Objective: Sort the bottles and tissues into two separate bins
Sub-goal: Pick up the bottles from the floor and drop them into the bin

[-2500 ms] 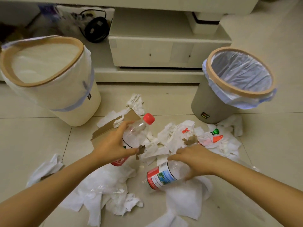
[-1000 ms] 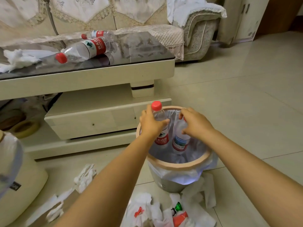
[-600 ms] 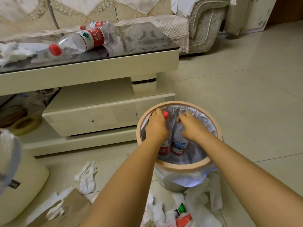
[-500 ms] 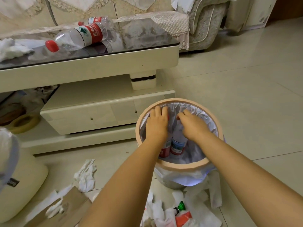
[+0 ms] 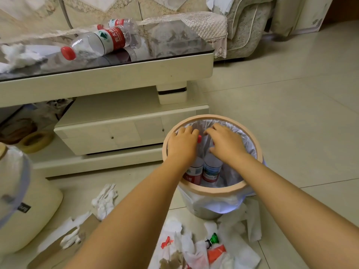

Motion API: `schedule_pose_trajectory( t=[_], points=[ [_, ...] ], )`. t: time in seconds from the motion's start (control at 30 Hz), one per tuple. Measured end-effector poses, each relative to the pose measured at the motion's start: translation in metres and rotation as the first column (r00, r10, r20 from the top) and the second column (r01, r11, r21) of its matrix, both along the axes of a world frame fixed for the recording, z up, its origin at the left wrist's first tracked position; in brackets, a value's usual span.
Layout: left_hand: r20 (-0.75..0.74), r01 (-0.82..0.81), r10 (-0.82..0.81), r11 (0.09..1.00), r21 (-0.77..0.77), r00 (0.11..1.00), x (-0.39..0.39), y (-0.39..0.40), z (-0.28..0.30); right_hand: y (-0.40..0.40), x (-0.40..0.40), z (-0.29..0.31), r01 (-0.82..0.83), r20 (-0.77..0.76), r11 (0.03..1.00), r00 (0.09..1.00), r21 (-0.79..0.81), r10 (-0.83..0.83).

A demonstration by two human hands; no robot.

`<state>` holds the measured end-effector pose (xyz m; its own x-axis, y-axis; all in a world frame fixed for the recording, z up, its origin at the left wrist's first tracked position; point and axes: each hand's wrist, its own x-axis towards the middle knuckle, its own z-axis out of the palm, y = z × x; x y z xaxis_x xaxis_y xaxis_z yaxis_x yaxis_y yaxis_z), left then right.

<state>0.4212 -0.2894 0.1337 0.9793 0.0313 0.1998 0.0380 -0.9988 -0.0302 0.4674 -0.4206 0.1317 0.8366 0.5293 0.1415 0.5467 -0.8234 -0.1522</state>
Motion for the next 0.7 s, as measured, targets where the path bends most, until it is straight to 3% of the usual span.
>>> schedule_pose_trajectory(
  t=[0.37,0.5,0.7],
  points=[
    [0.02,-0.108,0.115,0.968,-0.225,0.993,-0.082,0.095,0.053,0.052,-0.071,0.043,-0.173,0.131,0.962,0.98,0.213,0.147],
    [0.026,-0.125,0.132,0.974,-0.19,0.991,-0.139,0.131,0.066,0.084,-0.111,0.059,-0.243,0.136,0.935,0.967,0.259,0.213],
    [-0.076,-0.092,0.084,0.99,-0.111,0.994,-0.228,0.173,0.052,0.116,-0.176,0.058,-0.4,0.161,0.901,0.913,0.169,0.375]
  ],
)
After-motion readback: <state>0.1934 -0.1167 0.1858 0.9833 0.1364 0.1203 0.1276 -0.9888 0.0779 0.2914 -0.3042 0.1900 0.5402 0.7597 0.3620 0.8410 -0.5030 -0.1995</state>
